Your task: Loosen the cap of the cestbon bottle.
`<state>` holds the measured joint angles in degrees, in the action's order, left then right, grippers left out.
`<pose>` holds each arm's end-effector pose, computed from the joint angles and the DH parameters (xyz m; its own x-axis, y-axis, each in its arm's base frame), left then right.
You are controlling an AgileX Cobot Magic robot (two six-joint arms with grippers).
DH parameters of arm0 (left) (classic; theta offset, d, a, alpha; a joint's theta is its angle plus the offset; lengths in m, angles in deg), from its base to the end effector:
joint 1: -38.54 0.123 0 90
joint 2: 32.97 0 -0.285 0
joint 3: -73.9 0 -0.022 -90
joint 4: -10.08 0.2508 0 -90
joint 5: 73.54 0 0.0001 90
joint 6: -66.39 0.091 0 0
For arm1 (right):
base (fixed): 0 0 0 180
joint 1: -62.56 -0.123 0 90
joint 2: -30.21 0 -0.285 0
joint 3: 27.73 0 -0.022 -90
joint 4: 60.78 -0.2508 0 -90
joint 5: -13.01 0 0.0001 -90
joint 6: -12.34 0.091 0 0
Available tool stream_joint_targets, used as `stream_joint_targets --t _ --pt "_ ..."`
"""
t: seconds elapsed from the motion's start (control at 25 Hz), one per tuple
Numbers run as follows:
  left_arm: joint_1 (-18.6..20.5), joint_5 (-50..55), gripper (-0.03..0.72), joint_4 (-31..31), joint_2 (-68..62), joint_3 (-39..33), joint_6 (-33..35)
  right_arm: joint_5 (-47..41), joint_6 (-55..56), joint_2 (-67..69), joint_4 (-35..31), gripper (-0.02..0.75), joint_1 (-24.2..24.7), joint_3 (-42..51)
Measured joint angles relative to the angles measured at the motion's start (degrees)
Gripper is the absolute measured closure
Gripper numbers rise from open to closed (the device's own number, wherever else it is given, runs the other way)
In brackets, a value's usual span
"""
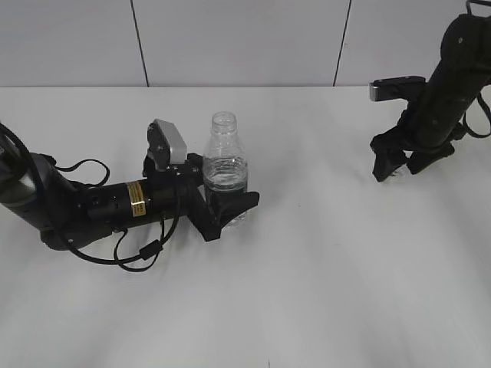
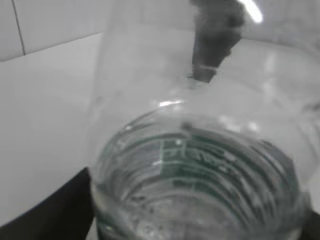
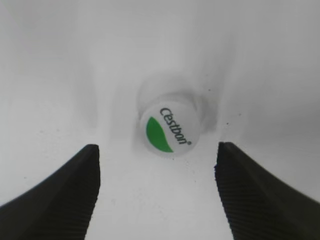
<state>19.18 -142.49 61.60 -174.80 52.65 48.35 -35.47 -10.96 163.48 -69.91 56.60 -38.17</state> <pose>0.3348 -0.1881 0.0496 -0.1422 0.1291 -0.9814 0.9137 0.3983 -0.0800 0.4287 0.0556 0.1238 -0.9022 -0.3897 -0.1850 -0.4070 0.9111 0.0655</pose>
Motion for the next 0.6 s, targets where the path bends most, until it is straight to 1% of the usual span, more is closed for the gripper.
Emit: stream_joint_targets --t 0.12,0.16,0.48,0.6 --pt "0.0 0.0 0.118 -1.1 0.0 0.0 -1.2 -0.1 0.0 -1.5 -0.1 0.192 0.0 0.0" --pt "0.0 0.0 0.109 -1.3 0.0 0.0 -1.3 -0.1 0.0 -1.9 -0.1 0.192 0.0 0.0" --pt "0.0 0.0 0.098 -1.1 2.9 -0.1 -3.3 -0.6 0.0 -3.0 -0.2 0.192 0.0 0.0" --pt "0.0 0.0 0.098 -0.9 5.4 -0.1 -4.5 -0.9 0.0 -3.0 -0.2 0.204 0.0 0.0"
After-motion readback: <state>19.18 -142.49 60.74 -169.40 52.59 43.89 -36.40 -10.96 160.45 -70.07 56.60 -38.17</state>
